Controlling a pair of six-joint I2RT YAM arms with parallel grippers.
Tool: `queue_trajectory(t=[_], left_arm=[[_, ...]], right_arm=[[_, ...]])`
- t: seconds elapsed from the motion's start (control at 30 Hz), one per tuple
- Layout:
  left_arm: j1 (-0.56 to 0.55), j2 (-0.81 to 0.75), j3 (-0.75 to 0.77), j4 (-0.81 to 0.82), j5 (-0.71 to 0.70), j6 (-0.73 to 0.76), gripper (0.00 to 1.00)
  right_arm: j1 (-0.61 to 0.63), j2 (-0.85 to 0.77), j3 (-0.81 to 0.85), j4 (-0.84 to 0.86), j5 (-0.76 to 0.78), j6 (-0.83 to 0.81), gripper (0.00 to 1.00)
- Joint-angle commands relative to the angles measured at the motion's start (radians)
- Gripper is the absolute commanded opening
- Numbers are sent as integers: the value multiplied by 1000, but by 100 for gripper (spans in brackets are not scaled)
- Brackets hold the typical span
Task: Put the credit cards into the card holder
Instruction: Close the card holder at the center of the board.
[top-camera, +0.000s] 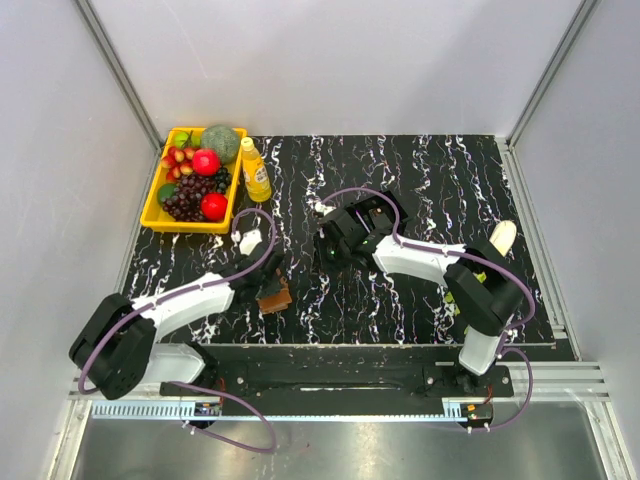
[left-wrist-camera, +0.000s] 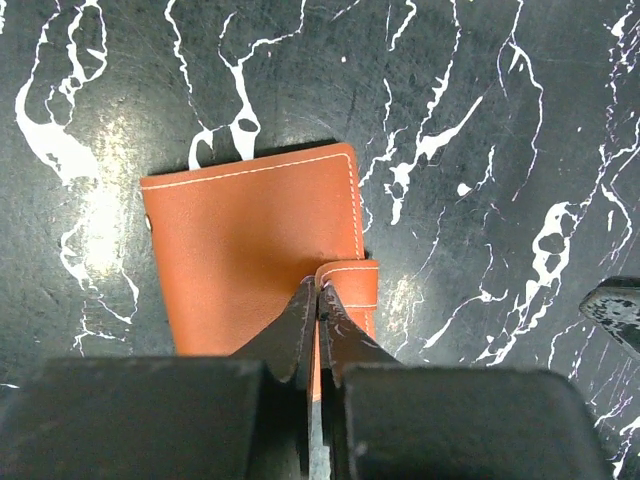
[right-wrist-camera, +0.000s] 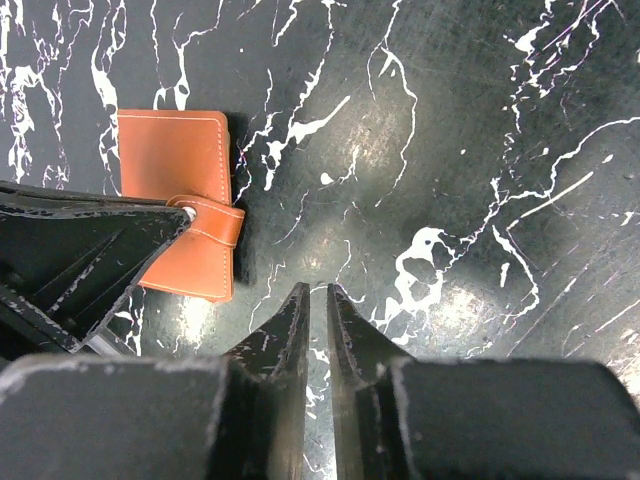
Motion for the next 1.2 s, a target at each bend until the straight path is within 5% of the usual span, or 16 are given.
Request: queue_trajectory(t=[0.0, 0.37, 0.63, 0.83, 1.17], left_arm=[[12, -44, -54, -53, -11, 9, 0], [18, -11, -14, 189, 206, 72, 0], [18, -1, 5, 131, 161, 80, 0], [19, -27, 18, 125, 144, 112, 25], [18, -27, 54, 57, 97, 133, 25]], right_arm=[[8, 4, -10, 38, -37, 13, 18], [28, -56, -86, 86, 34, 47, 18], [29, -69, -88, 84, 28, 42, 18], [52, -43, -68, 100, 0, 41, 20], [58, -30, -63, 100, 0, 45, 22]])
